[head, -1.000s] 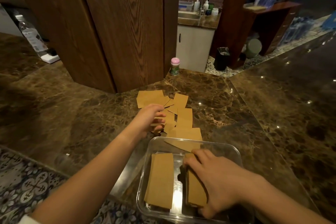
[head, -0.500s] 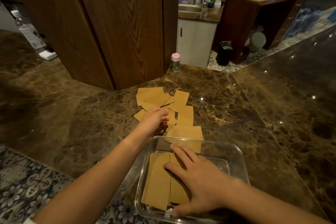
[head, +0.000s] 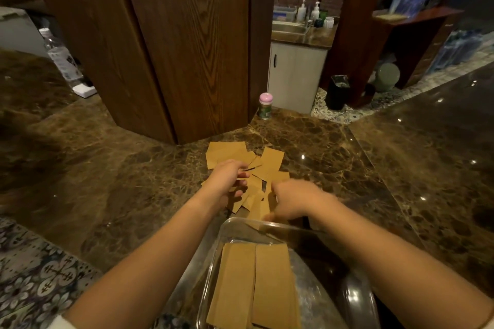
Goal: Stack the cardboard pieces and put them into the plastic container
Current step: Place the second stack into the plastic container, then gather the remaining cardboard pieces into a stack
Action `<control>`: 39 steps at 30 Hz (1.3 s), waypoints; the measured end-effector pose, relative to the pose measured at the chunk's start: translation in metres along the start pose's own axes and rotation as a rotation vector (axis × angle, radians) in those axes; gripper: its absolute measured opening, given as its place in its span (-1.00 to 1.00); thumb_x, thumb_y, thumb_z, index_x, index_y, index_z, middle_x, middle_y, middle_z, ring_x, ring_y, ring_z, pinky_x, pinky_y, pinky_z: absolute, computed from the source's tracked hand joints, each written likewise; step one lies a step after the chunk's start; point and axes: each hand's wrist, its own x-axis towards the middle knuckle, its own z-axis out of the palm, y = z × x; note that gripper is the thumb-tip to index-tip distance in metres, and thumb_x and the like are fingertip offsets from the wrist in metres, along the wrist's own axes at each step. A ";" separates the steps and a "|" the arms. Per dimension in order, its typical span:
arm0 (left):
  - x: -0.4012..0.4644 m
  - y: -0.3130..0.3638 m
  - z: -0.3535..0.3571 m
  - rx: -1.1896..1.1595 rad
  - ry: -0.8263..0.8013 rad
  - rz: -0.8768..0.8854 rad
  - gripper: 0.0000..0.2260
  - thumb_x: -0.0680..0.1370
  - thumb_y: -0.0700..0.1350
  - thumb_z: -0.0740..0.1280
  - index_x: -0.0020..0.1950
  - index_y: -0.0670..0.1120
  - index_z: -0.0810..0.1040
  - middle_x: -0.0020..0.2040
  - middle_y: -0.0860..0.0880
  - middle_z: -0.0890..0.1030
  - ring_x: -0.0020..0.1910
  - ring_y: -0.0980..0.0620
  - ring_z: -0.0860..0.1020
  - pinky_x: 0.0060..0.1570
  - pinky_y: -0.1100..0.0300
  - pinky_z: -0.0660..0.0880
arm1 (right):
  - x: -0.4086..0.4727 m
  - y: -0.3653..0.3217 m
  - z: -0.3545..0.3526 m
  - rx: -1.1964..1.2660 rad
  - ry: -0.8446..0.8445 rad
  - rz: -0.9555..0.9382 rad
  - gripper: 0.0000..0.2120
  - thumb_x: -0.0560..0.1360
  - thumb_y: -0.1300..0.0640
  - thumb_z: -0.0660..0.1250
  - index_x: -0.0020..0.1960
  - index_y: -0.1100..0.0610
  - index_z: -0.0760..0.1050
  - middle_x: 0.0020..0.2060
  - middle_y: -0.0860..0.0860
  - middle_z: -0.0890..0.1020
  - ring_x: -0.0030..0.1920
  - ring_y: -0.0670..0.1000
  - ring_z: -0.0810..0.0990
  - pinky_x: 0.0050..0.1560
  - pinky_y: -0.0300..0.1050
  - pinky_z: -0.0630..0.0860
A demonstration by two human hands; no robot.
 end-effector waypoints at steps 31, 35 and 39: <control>0.016 0.042 0.032 -0.677 -0.063 0.111 -0.29 0.58 -0.09 0.38 0.58 0.20 0.02 0.10 -0.14 0.63 0.09 -0.16 0.62 0.06 -0.22 0.55 | 0.028 0.019 -0.060 1.268 0.439 -0.121 -0.81 0.63 0.10 0.29 0.16 -0.15 0.53 0.03 -0.15 0.68 0.05 -0.11 0.64 -0.09 -0.18 0.49; 0.013 0.038 0.053 -0.657 -0.126 0.135 -0.13 0.43 0.07 0.51 0.58 0.24 0.04 0.18 -0.08 0.64 0.18 -0.11 0.60 0.22 -0.12 0.49 | 0.029 -0.011 -0.055 0.931 0.558 -0.191 -0.76 0.61 0.16 0.27 0.27 0.00 0.42 0.09 -0.10 0.60 0.13 -0.07 0.59 0.07 -0.16 0.52; 0.014 0.035 0.050 -0.674 -0.116 0.001 -0.54 0.48 -0.01 0.45 0.38 0.01 0.53 0.17 -0.15 0.63 0.10 -0.15 0.64 0.04 -0.04 0.60 | 0.028 -0.007 -0.062 1.035 0.238 -0.324 -0.54 0.50 0.23 0.42 0.37 0.06 0.46 0.23 0.05 0.61 0.21 0.02 0.60 0.26 0.02 0.54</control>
